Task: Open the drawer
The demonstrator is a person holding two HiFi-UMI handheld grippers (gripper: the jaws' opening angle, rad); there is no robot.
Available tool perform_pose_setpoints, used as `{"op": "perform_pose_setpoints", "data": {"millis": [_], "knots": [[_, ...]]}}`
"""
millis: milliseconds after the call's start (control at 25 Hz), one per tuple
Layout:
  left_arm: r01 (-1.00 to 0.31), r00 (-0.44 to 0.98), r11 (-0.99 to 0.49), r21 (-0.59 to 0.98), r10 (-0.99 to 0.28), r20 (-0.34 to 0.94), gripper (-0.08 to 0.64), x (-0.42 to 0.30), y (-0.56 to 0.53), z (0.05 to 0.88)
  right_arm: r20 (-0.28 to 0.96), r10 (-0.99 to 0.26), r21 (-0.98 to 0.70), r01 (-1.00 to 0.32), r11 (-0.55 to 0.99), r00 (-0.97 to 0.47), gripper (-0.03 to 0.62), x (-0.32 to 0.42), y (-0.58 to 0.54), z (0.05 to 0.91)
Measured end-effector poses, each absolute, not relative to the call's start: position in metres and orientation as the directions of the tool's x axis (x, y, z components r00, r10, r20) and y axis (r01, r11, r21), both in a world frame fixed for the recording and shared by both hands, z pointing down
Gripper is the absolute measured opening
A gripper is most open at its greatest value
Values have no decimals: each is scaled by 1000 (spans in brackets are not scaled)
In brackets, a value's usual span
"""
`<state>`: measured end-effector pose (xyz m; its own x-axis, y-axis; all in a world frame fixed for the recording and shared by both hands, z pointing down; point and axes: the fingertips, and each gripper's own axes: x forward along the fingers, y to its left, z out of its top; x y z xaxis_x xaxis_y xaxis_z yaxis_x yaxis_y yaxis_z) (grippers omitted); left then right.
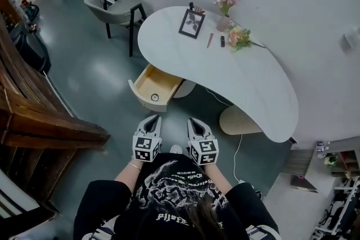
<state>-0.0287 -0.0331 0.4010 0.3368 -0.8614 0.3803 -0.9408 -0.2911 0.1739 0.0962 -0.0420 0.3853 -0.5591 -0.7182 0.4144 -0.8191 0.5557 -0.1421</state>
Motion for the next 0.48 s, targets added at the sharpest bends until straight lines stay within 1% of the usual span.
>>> {"op": "perform_pose_setpoints", "data": {"millis": [480], "knots": [[-930, 367, -343, 130, -856, 364, 29, -32, -41, 400, 391, -773, -146, -863, 484, -499, 26, 107, -47, 387]]}}
